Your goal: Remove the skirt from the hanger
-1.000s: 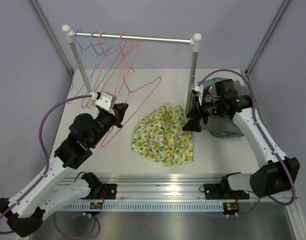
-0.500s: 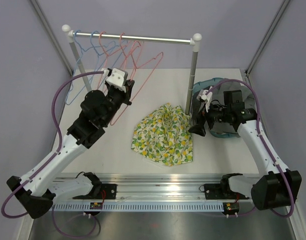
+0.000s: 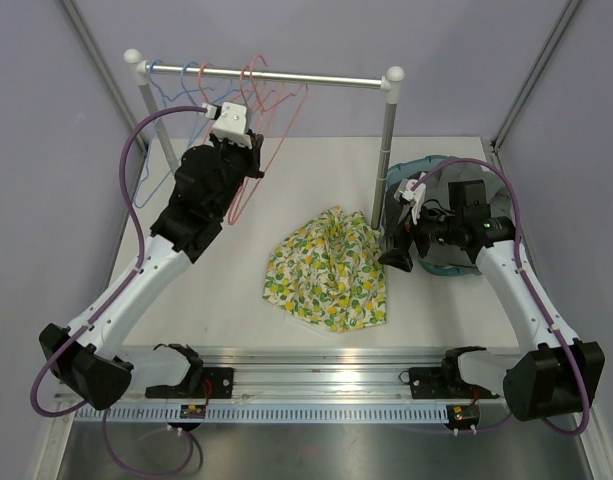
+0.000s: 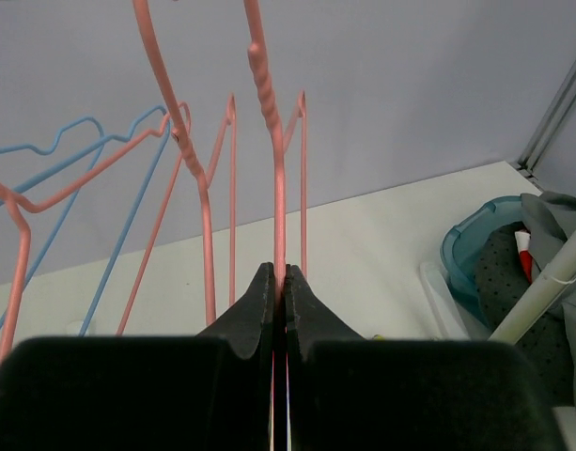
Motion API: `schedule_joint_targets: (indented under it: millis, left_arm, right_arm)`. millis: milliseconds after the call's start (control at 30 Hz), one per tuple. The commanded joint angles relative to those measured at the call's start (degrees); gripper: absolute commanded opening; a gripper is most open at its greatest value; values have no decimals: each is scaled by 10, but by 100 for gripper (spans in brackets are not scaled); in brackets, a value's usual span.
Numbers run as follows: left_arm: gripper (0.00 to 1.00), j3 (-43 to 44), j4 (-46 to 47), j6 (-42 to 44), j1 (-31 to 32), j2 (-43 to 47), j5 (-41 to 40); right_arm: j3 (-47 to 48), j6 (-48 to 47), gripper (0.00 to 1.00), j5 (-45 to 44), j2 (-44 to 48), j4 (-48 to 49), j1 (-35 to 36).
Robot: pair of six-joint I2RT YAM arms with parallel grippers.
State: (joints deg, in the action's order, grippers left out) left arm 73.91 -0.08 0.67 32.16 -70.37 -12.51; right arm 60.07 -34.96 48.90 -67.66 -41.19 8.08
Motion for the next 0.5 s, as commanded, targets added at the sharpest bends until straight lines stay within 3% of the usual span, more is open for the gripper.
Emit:
schedule_joint_targets:
  millis: [0, 267, 367, 400, 467]
  left_arm:
    - [0, 31, 46, -30, -10, -7, 24]
    - [0, 19, 39, -53, -34, -20, 53]
    - [14, 20, 32, -65, -34, -7, 71]
    - [30, 21, 25, -66, -34, -2, 78]
    - [46, 21, 19, -71, -33, 15, 97]
  right_arm:
    - [1, -18, 100, -2, 6, 15, -3]
    - [3, -26, 99, -2, -3, 4, -3]
    - [1, -38, 100, 9, -2, -2, -3]
    - [0, -42, 99, 16, -1, -6, -3]
    - [-7, -60, 99, 43, 0, -13, -2]
